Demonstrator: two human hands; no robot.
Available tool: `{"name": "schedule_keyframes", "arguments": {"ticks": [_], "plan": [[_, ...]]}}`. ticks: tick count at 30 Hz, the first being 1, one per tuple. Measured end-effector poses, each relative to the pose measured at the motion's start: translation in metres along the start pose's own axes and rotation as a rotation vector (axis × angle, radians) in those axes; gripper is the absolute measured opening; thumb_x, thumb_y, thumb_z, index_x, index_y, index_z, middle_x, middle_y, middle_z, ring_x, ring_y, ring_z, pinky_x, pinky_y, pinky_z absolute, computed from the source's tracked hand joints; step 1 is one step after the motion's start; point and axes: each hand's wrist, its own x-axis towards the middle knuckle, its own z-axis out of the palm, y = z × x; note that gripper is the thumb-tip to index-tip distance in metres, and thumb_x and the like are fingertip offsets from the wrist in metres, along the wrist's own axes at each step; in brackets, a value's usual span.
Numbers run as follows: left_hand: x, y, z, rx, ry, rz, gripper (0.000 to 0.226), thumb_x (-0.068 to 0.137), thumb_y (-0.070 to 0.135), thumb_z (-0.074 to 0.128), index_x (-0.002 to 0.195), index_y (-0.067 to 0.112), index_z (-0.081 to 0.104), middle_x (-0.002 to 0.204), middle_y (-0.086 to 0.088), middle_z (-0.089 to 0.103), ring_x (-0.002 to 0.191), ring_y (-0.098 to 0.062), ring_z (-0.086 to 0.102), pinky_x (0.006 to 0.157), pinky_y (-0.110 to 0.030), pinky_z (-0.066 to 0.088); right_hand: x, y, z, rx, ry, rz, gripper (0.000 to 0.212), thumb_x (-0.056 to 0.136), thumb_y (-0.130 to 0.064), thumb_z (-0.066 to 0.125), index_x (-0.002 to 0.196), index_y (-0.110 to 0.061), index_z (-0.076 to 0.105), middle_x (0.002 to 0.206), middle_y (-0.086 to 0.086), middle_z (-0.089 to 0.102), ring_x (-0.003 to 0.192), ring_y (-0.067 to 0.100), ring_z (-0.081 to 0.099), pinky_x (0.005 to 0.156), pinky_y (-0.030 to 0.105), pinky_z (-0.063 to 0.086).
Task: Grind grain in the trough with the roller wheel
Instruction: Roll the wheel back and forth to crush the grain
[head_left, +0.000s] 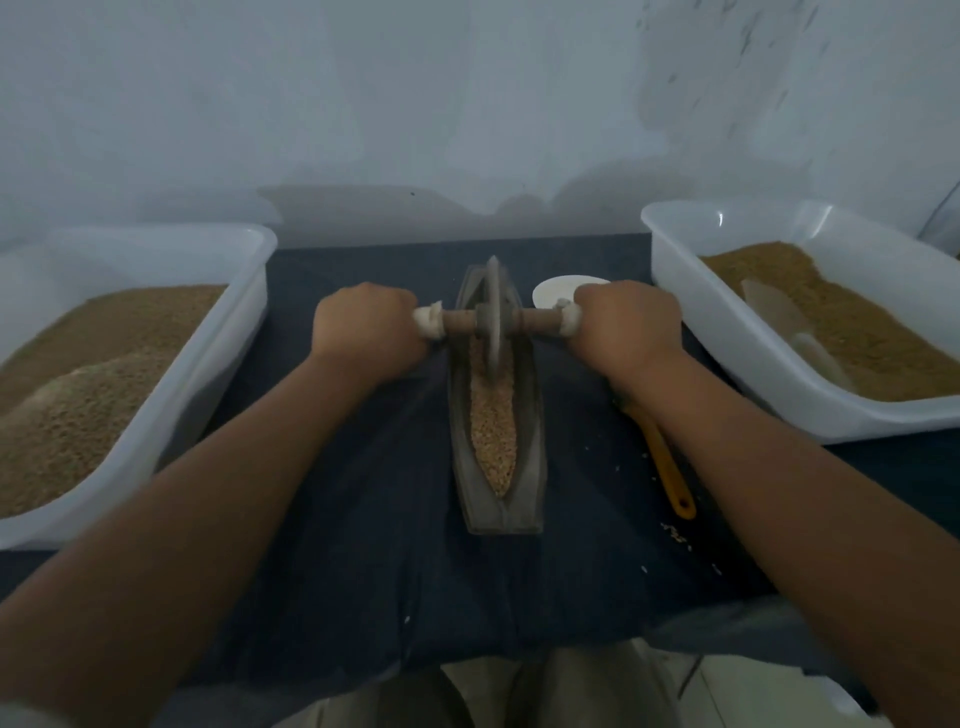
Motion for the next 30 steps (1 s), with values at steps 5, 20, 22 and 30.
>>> {"name": "schedule_keyframes", "arguments": {"ticks": [5,20,22,30], "plan": [[-0.076,-0.012,0.001,-0.023,0.062,0.043,0.044,0.089,0.054,0.062,0.064,0.027,0.04,0.059,0.009,0.05,0.051,-0.023,0.052,0.053,-0.029,0.039,-0.047,0.005,-0.012,-0.023,0.129,-0.18,0.035,0.089,-0.048,0.053,0.064,-0.027,0.042,0.053,-0.01,0.036,0.044,0.016,0.042,0.046,0.026,0.03],[-0.019,-0.001,0.005,-0.023,0.03,-0.04,0.043,0.089,0.053,0.059,0.063,0.026,0.039,0.07,0.002,0.061,0.069,-0.032,0.066,0.061,-0.032,0.04,-0.009,-0.001,0.0,-0.068,0.06,-0.013,0.035,0.098,-0.045,0.053,0.069,-0.025,0.05,0.054,-0.007,0.042,0.047,0.014,0.037,0.053,0.029,0.032],[-0.05,-0.005,0.004,-0.01,0.081,0.011,0.044,0.087,0.049,0.064,0.063,0.027,0.035,0.063,0.003,0.054,0.057,-0.029,0.056,0.057,-0.03,0.035,-0.032,0.001,-0.01,-0.094,0.099,-0.076,0.041,0.1,-0.05,0.053,0.068,-0.024,0.047,0.052,-0.007,0.041,0.044,0.018,0.04,0.053,0.031,0.031],[-0.081,-0.017,0.017,-0.015,0.19,0.078,0.049,0.086,0.047,0.072,0.061,0.028,0.035,0.056,0.011,0.038,0.044,-0.025,0.046,0.051,-0.025,0.029,-0.064,0.0,-0.024,-0.073,0.101,-0.141,0.038,0.087,-0.036,0.075,0.067,-0.024,0.044,0.051,-0.005,0.039,0.041,0.02,0.038,0.047,0.025,0.025]]}}
